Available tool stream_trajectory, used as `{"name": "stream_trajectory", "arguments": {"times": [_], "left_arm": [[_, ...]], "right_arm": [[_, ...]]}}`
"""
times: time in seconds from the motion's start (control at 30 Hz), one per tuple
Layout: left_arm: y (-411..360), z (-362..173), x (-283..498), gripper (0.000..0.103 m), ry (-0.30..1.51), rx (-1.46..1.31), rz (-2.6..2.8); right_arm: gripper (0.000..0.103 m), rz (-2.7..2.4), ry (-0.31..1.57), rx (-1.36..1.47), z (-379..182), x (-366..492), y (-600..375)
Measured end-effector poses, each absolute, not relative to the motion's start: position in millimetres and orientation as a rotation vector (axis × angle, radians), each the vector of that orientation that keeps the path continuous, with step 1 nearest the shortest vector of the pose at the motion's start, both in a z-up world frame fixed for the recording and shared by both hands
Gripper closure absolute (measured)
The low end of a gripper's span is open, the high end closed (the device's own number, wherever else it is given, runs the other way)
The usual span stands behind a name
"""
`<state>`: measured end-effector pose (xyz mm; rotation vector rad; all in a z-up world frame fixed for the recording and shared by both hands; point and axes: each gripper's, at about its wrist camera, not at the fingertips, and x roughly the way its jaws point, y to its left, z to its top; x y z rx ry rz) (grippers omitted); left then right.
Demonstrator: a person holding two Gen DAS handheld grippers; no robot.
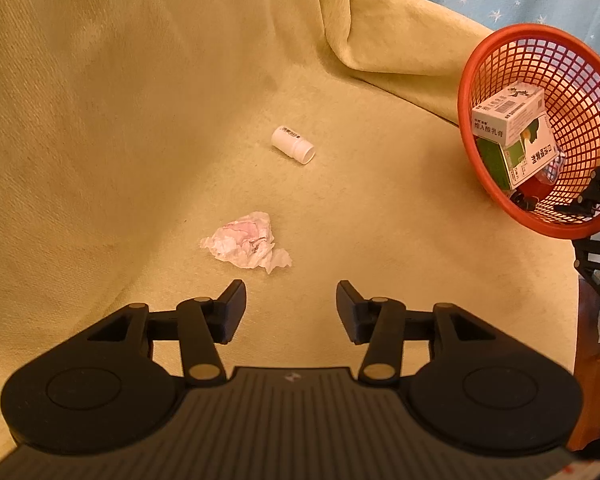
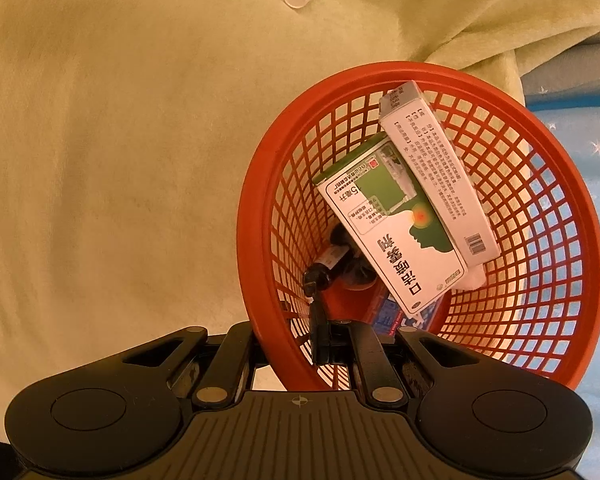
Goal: Organize objects
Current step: 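Move the left tool to the crumpled tissue and grasp it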
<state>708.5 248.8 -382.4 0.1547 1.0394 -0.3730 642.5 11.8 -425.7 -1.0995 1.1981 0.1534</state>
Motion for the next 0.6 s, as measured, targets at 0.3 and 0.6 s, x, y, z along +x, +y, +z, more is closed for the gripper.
{"name": "stream_trajectory", "arguments": {"times": [0.3, 0.6], "left_arm": [[247, -386, 713, 0.053, 1.044, 0.158, -0.376], [245, -395, 724, 0.048, 1.03, 0.163, -0.356]], "right_arm": [[0.098, 0.129, 1.193, -1.032, -423, 646, 15], [0.098, 0.116, 1.194, -0.985, -421, 648, 16]]}}
